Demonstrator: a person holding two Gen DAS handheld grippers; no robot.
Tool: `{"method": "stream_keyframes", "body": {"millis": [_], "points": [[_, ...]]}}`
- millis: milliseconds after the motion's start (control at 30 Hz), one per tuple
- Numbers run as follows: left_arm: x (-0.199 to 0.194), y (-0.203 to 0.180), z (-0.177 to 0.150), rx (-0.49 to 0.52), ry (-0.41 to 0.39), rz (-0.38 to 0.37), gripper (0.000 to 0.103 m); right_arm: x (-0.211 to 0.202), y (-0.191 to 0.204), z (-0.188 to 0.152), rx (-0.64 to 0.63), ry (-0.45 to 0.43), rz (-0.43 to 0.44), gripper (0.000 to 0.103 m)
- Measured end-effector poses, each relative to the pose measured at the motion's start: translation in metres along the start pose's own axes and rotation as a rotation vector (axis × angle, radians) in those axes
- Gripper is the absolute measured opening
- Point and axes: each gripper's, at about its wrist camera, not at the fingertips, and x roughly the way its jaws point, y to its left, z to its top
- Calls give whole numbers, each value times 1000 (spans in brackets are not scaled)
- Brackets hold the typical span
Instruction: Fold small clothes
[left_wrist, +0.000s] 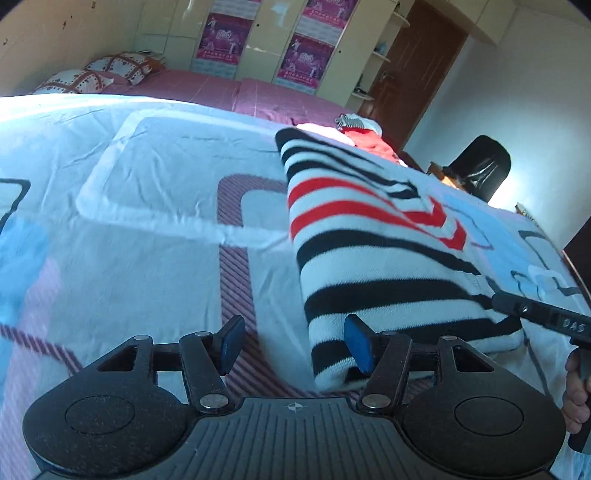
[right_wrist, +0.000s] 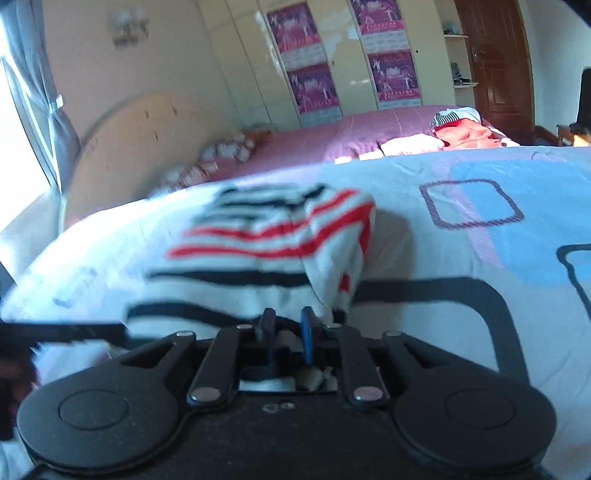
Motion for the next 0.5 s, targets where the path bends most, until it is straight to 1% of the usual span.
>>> {"method": "stream_keyframes", "body": {"millis": [167,200,233,267,300,333,367,400,500], "points": [[-3,4,-6,1,11,-9,59,0,0,0,-43,4,-40,12],[-4,5,-7,10,15,-14,59,-4,-4,-1,-15,3,-51,16],[-7,6,-10,23,22,-21,59,-10,-9,-3,30,-4,-60,27],[-9,8,-13,30,28,-30,59,-17,-18,-7,80,-21,-59,28],[-12,11,-16,32,34,-39,59,-25,-31,-13,160,-44,-39,28],[-16,13,-18,35,31,-42,59,-33,-44,-20,253,-60,-23,28],[-20,15,-19,34,19,-53,59,-39,-53,-26,317,-70,-16,28],[-25,19,-19,21,8,-68,59,-44,-58,-31,357,-79,-12,28],[-32,24,-16,-9,-13,-91,59,-54,-57,-38,373,-87,-30,28]]}}
